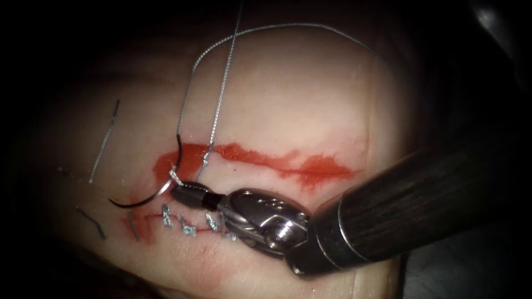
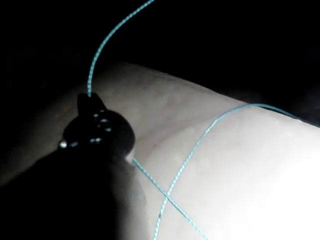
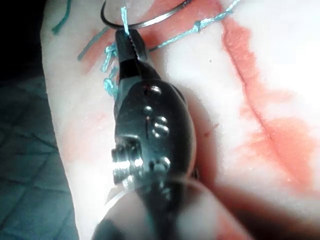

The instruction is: Wound Closure

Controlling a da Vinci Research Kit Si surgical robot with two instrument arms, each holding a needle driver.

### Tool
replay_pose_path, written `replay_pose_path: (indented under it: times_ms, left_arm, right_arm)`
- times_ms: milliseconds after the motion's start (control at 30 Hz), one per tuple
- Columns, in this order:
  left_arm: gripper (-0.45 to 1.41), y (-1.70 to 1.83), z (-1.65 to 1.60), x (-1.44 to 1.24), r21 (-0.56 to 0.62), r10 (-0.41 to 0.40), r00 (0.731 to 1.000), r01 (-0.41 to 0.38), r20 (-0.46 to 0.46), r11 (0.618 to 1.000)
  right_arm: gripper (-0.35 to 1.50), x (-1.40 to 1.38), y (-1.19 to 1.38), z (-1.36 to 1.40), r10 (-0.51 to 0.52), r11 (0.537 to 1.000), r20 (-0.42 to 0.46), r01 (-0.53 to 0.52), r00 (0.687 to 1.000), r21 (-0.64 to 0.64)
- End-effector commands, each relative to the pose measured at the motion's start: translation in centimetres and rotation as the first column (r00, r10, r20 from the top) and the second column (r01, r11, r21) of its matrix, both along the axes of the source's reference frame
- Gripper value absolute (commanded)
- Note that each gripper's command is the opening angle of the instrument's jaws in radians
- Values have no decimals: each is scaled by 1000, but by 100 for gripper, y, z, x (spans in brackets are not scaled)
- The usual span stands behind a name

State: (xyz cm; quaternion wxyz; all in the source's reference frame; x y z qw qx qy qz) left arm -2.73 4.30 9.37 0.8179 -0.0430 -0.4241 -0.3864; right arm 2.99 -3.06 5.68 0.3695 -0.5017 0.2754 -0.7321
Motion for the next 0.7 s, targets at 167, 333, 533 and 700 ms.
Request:
replay_pose_path:
  times_ms: [167,333,533,700]
  left_arm:
    - [-45,23,7,-13,-19,8,1000,-8,-17,1000]
    - [-45,33,10,-22,-32,11,999,-13,-32,999]
    - [-45,45,16,-36,-43,17,998,-20,-68,999]
    - [-45,49,22,-44,-38,29,997,-32,-78,999]
  right_arm:
    - [-35,14,2,-4,-48,998,4,49,999,-51]
    - [-35,15,3,-9,-61,995,20,63,998,-80]
    - [-35,16,-1,-9,-78,992,38,82,996,-94]
    - [-35,17,-2,-11,-70,992,50,75,996,-97]
